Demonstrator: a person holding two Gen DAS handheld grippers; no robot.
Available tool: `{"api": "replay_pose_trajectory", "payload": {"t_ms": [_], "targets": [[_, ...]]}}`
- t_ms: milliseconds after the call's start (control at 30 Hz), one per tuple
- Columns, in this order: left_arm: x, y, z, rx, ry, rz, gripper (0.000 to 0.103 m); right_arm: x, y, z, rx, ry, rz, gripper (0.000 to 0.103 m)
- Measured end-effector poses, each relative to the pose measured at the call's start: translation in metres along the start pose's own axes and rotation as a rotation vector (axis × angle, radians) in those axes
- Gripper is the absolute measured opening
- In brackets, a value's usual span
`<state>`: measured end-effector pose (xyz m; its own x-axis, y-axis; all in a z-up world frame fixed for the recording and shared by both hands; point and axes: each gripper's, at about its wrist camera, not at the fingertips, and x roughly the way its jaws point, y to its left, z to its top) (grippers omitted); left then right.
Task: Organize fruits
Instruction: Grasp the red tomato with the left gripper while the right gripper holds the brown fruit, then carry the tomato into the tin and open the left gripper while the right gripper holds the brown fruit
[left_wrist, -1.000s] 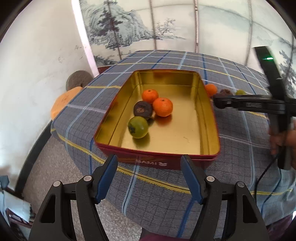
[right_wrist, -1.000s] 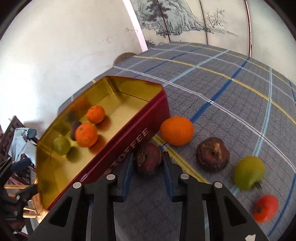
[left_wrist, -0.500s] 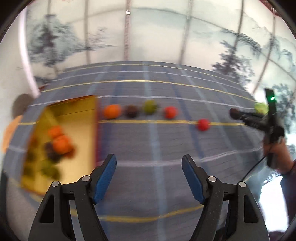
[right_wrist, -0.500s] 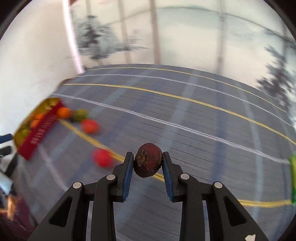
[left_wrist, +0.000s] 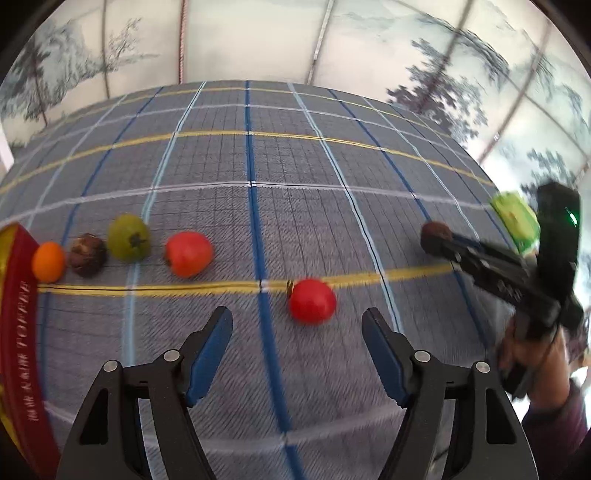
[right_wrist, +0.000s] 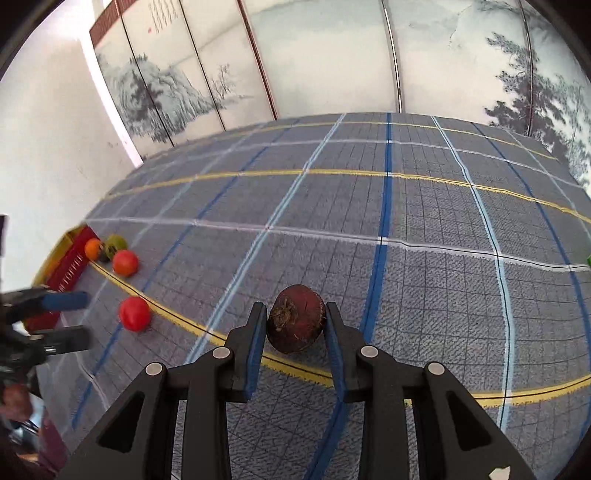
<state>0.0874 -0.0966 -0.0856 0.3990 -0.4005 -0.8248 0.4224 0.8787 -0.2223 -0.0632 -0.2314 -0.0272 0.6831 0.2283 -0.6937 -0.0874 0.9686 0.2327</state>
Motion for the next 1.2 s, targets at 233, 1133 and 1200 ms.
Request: {"api": "replay_pose_trajectory", "payload": {"t_ms": [233, 1133, 1200], "targets": [[0.031, -0.01, 0.004, -0.007, 0.012, 0.004, 0.033, 0.003, 0.005, -0.001, -0.009, 0.016, 0.052, 0.029], [-0.075, 0.022, -0.065, -0.077, -0.121, 0.158, 0.033, 0.016, 0.001, 0.004, 0.017, 0.054, 0.014, 0.029], [-0.083, 0.025, -0.069, -0.076, -0.132, 0.18, 0.033, 0.016, 0.001, 0.004, 0.015, 0.053, 0.012, 0.029]]}}
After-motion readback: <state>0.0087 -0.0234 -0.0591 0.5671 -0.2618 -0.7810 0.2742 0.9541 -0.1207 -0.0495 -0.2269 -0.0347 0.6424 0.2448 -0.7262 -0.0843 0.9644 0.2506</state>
